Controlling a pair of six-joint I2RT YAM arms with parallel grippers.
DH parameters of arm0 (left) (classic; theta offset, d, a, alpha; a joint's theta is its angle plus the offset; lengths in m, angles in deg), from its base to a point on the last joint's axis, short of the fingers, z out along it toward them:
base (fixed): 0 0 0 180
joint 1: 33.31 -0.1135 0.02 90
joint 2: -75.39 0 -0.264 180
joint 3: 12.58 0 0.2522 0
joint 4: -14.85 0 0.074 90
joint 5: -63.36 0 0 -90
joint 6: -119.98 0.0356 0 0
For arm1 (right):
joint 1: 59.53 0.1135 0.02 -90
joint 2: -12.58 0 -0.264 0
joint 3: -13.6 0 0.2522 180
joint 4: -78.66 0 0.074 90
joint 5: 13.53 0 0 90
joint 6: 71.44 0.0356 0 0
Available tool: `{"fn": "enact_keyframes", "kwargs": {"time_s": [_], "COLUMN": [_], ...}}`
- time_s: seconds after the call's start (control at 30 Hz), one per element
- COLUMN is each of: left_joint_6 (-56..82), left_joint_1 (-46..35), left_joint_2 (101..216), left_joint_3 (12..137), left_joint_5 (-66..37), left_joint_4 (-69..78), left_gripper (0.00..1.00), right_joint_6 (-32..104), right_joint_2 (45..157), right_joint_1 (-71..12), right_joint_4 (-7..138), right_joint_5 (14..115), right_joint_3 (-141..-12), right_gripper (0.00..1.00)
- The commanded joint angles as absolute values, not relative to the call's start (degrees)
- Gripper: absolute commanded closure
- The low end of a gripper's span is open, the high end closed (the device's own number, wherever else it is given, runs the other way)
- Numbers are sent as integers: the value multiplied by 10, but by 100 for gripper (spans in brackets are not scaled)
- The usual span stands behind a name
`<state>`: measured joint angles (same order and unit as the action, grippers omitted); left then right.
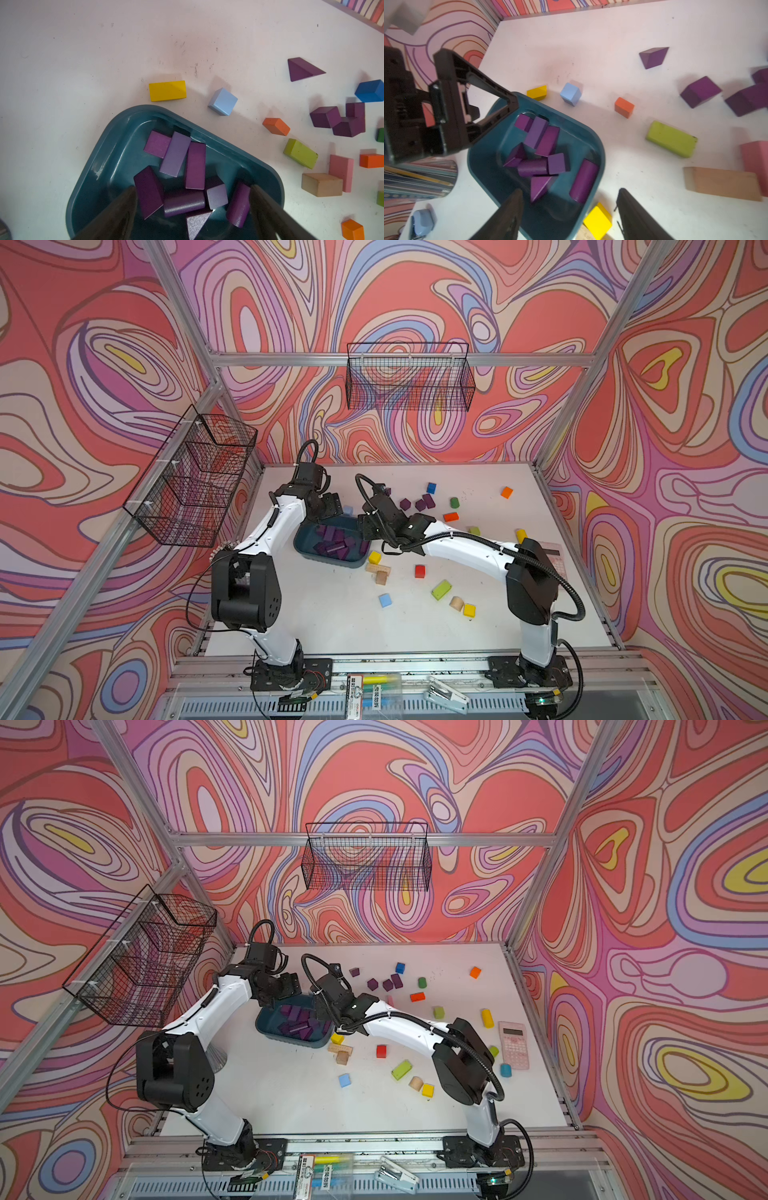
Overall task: Pick purple bricks into the storage bin
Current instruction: Pick up the building block from the center of the board.
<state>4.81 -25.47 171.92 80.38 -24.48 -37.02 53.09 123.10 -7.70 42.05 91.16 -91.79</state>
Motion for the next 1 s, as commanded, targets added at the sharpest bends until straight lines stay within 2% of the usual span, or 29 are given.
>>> {"fn": "enact_keyframes", "kwargs": {"time_s": [0.0,0.17,0.37,0.67,0.97], "left_joint_6": [68,87,79,52,1], "left_joint_1": [-228,-191,-184,-168,-136], "left_joint_2": [1732,1763,1771,1777,1788], "left_joint_3": [822,846,847,898,932], "left_joint_5": [-267,-302,-311,-356,-384], "left_joint_4": [-397,-420,-413,-466,-503], "left_gripper": [13,13,14,14,15], "right_joint_6": [485,446,409,370,316], "right_joint_2": [1178,1101,1035,966,896], "right_joint_1": [-96,-132,-165,-171,-172], "right_joint_4": [407,439,442,481,594], "right_joint_5": [941,946,959,997,1005], "right_joint_3": [-879,-784,-707,-602,-479], "right_gripper": [26,26,26,26,26]}}
